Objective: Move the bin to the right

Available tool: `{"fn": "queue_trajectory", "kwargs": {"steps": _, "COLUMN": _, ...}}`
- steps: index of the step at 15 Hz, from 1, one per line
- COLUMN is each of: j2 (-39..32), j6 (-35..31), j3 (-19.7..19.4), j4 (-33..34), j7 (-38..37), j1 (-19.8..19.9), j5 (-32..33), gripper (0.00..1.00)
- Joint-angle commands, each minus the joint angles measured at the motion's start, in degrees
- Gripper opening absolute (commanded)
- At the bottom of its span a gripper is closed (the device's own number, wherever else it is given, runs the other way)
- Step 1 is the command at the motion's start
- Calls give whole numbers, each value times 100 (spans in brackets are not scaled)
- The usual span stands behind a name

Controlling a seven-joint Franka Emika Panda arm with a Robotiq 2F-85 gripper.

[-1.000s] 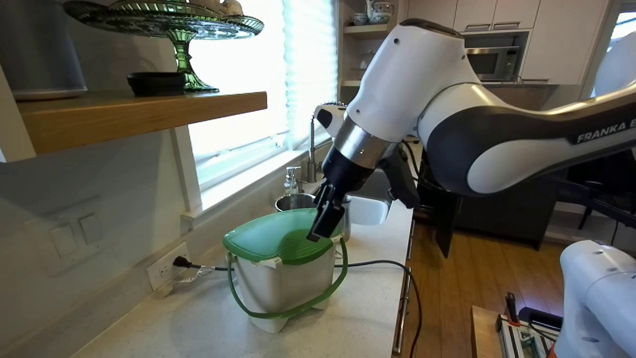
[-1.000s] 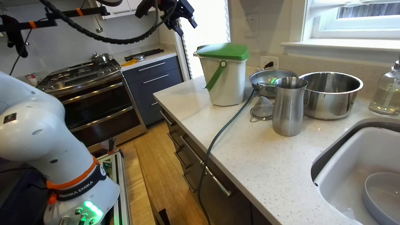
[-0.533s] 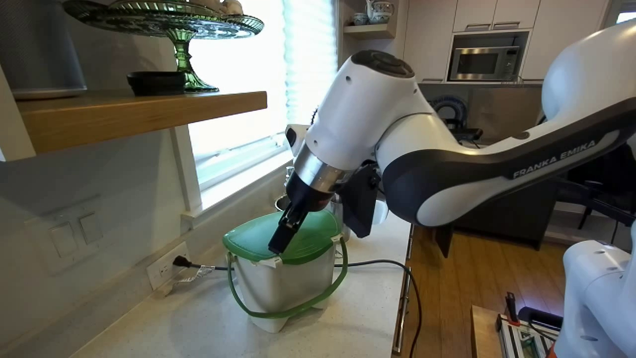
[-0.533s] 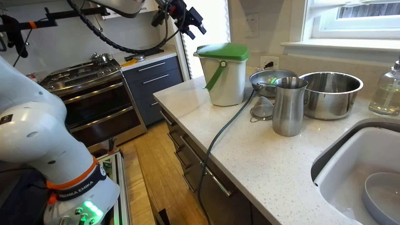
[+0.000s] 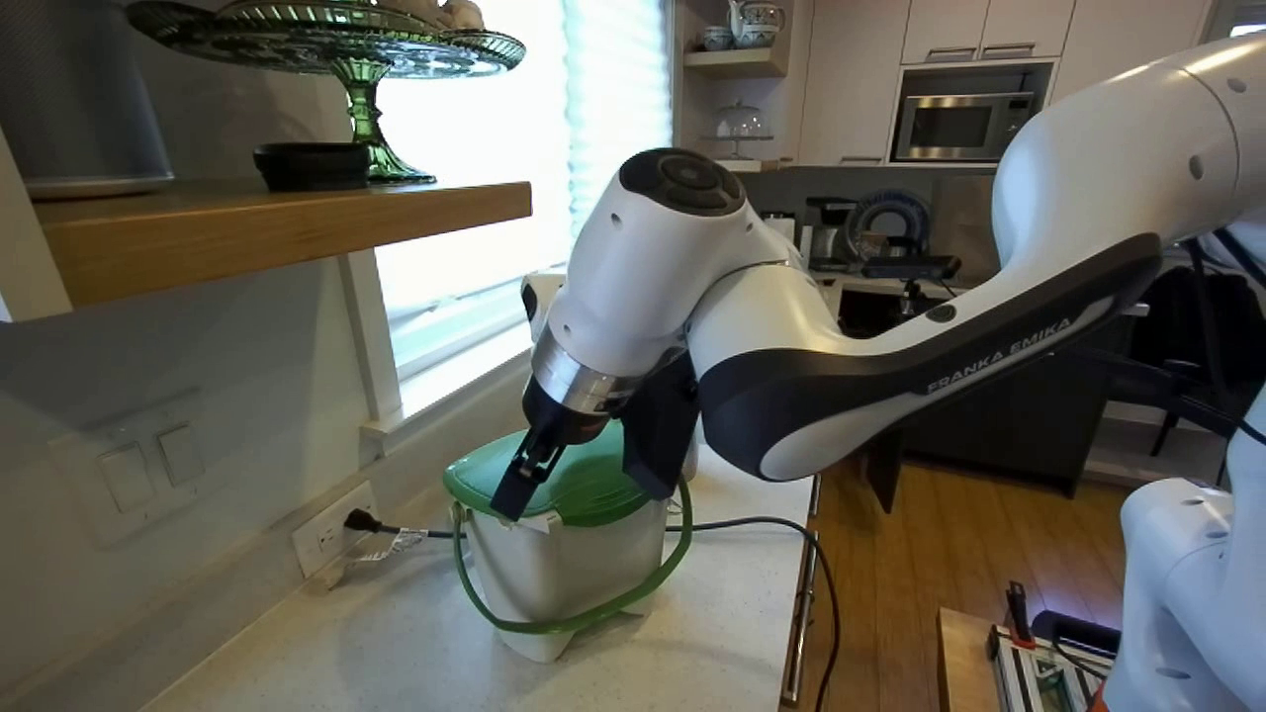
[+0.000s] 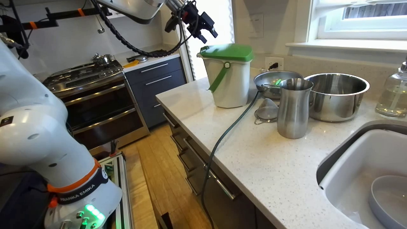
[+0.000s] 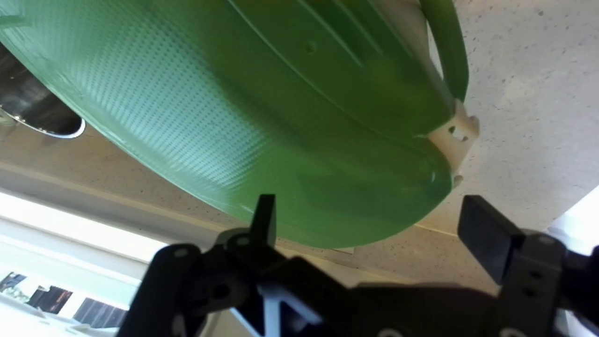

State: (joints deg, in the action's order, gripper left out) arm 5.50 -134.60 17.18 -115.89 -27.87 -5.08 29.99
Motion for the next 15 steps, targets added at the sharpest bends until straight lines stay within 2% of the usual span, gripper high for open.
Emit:
{"fn": "queue_trajectory", "kwargs": {"steps": 1, "j2": -275, "j6": 66, "j3": -100, "j4": 223, "j7": -189, "j1": -139, "j5": 274, "gripper": 100}}
{"fn": "queue_trajectory", "kwargs": {"steps": 8, "j2": -342, "j6": 288, "j3": -222, "j4": 179, "j7": 190, "j1": -307, "j5": 128, "gripper": 100}}
{"fn": "queue_trajectory", "kwargs": {"steps": 15, "j2": -166, "j6": 956, "j3": -238, "j4": 138, "j7": 659, "j1": -426, "j5": 81, "gripper": 100}}
